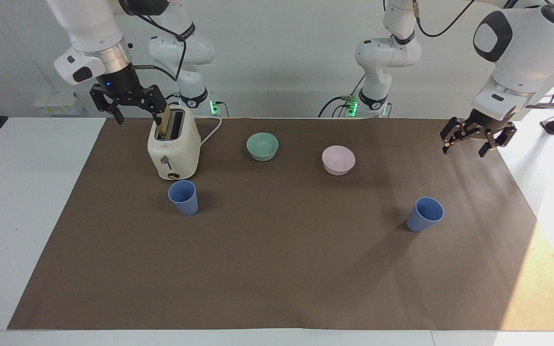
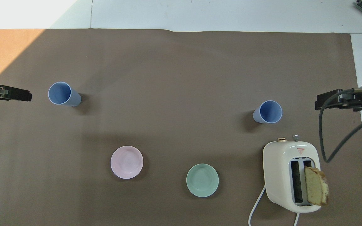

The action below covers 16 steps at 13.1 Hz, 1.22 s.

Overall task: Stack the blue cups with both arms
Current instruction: 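Reach the left gripper to the blue cup farthest from the toaster and grasp it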

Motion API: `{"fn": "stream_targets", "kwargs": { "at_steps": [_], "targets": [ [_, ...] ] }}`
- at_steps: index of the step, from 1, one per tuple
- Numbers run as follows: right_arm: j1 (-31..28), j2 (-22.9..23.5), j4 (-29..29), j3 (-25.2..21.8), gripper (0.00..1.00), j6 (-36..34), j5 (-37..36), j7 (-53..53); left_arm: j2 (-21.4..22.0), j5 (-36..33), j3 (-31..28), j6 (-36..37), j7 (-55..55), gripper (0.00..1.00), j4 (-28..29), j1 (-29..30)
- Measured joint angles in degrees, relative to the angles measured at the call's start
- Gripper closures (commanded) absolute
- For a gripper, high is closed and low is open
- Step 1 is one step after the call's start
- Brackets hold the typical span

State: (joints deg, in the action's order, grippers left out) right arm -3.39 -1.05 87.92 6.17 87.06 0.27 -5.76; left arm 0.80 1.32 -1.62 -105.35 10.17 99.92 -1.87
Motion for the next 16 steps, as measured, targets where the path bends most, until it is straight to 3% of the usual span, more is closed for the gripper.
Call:
{"fn": "stream_targets", "kwargs": {
  "at_steps": [4,10,16],
  "targets": [
    [0.00,0.00,0.00,0.00,0.00,0.00,0.00,0.00,-1.52,0.00,-0.02,-4.50,0.00,0.00,2.39,0.00],
    [0.00,0.00,0.00,0.00,0.00,0.00,0.00,0.00,-7.22,0.00,-0.01,-13.97,0.00,0.00,6.13,0.00],
    [0.00,0.00,0.00,-0.01,0.00,0.00,0.00,0.00,-13.73,1.88,-0.12,-21.69,0.00,0.25,7.00,0.08]
  ]
}}
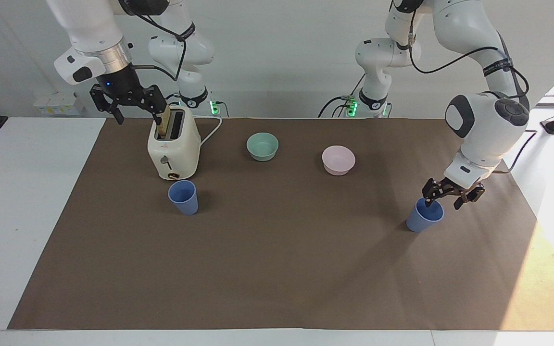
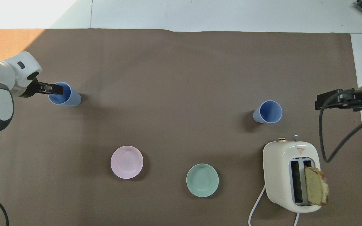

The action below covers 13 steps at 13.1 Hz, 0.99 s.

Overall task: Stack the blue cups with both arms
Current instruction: 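Reach the left gripper to the blue cup farthest from the toaster and grasp it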

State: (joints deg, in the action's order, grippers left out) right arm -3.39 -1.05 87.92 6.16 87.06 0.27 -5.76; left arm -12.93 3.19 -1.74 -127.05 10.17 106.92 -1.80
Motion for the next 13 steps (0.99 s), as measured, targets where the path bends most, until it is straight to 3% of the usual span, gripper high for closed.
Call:
{"fn": "stream_targets", "kwargs": {
  "at_steps": [3,7,8,10,13],
  "targets": [
    [0.00,0.00,0.00,0.00,0.00,0.00,0.00,0.00,-2.21,1.37,-0.19,-2.98,0.00,0.38,0.19,0.05],
    [0.00,0.00,0.00,0.00,0.00,0.00,0.00,0.00,-3.21,1.48,-0.29,-3.82,0.02,0.87,0.91,0.91],
    [0.00,0.00,0.00,0.00,0.00,0.00,0.00,0.00,-3.21,1.49,-0.29,-3.82,0.02,0.94,0.93,0.96],
    [0.00,0.00,0.00,0.00,0.00,0.00,0.00,0.00,-3.21,1.50,-0.15,-3.78,0.04,1.00,0.95,0.90],
    [0.00,0.00,0.00,0.00,0.00,0.00,0.00,0.00,-3.01,1.61,0.28,-3.77,0.04,1.00,0.91,0.35]
  ]
}}
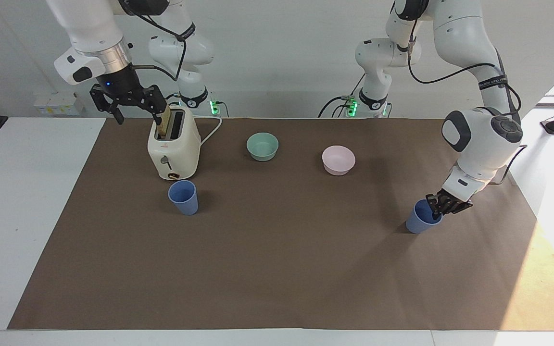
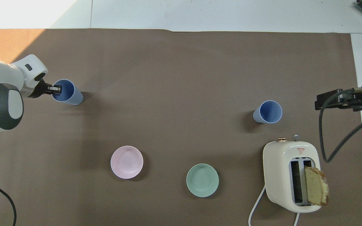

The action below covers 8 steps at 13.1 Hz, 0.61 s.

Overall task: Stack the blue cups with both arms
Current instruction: 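Carry the blue cup with the left gripper toward the table center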

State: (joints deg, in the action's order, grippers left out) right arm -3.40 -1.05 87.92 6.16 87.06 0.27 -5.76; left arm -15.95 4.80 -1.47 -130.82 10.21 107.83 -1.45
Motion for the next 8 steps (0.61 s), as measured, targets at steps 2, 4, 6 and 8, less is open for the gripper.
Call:
{"fn": "stream_targets", "kwargs": {
  "at_steps": [2,4,6,8],
  "targets": [
    [0.00,0.00,0.00,0.00,0.00,0.00,0.00,0.00,0.53,0.00,0.15,0.23,-0.11,1.00,-0.33,-0.75],
    [0.00,0.00,0.00,0.00,0.00,0.00,0.00,0.00,1.91,0.00,0.58,1.40,-1.74,1.00,-0.96,-2.06],
    [0.00,0.00,0.00,0.00,0.00,0.00,0.00,0.00,3.09,0.00,0.81,1.82,-6.47,1.00,-1.18,-6.24],
    [0.00,0.00,0.00,0.00,0.00,0.00,0.00,0.00,3.36,-0.02,1.02,1.64,-11.18,1.00,-1.20,-11.66]
  ]
}}
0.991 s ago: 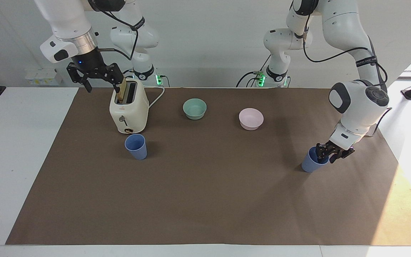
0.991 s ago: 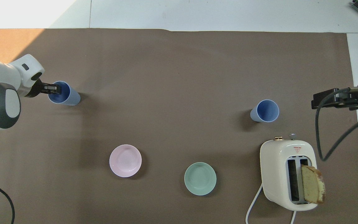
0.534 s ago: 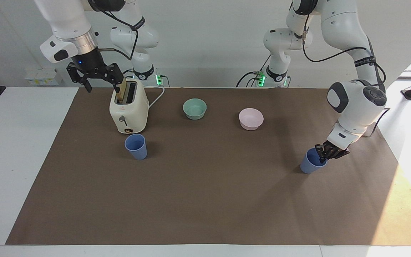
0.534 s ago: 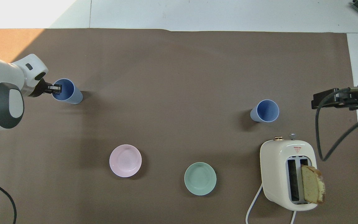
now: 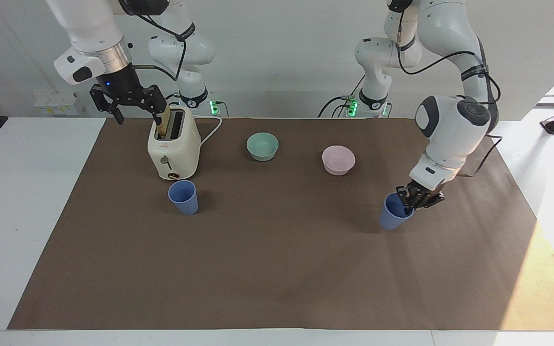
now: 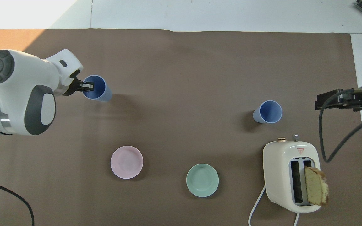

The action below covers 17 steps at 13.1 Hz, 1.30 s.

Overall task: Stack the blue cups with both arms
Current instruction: 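Carry the blue cup with the left gripper toward the table center, then release the cup with the left gripper while the right gripper reaches the other cup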

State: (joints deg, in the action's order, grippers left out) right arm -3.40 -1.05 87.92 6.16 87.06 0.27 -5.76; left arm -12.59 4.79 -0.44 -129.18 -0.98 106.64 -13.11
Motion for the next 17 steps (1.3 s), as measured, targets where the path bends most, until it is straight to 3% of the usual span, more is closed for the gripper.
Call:
{"fn": "stream_targets", "kwargs": {
  "at_steps": [5,8,9,10,11,15,16,17],
  "targets": [
    [-0.86,0.00,0.07,-0.06,0.00,1.03,0.12,0.00,-0.72,-0.01,0.36,-2.93,-12.37,1.00,0.07,-14.13],
    [-1.54,0.00,0.51,-0.08,0.00,1.11,0.30,0.00,-2.59,-0.02,0.39,-5.00,-16.27,1.00,0.25,-19.74],
    [-1.54,0.00,0.99,-0.08,0.00,1.11,0.31,0.00,-3.35,-0.02,0.40,-5.29,-16.43,0.89,0.26,-20.50],
    [-1.55,0.01,1.66,-0.08,0.00,1.31,0.31,0.00,-3.90,-0.02,0.38,-5.59,-16.44,0.42,0.26,-20.86],
    [-1.55,0.01,2.56,-0.09,0.00,2.48,0.31,0.00,-4.20,-0.02,0.37,-5.93,-16.48,0.28,0.26,-20.99],
    [-1.55,0.09,7.25,-0.09,0.00,8.43,0.32,0.00,-4.23,-0.02,-0.41,-6.10,-17.02,0.11,0.14,-20.90],
    [-1.55,0.14,8.92,-0.09,0.00,10.25,0.33,0.00,-4.17,-0.02,-0.75,-6.10,-17.02,0.01,0.07,-20.56],
    [-1.55,0.25,10.57,-0.09,0.00,11.99,0.33,0.00,-4.04,-0.02,-1.03,-6.10,-17.02,0.00,-0.04,-19.83]
  ]
}}
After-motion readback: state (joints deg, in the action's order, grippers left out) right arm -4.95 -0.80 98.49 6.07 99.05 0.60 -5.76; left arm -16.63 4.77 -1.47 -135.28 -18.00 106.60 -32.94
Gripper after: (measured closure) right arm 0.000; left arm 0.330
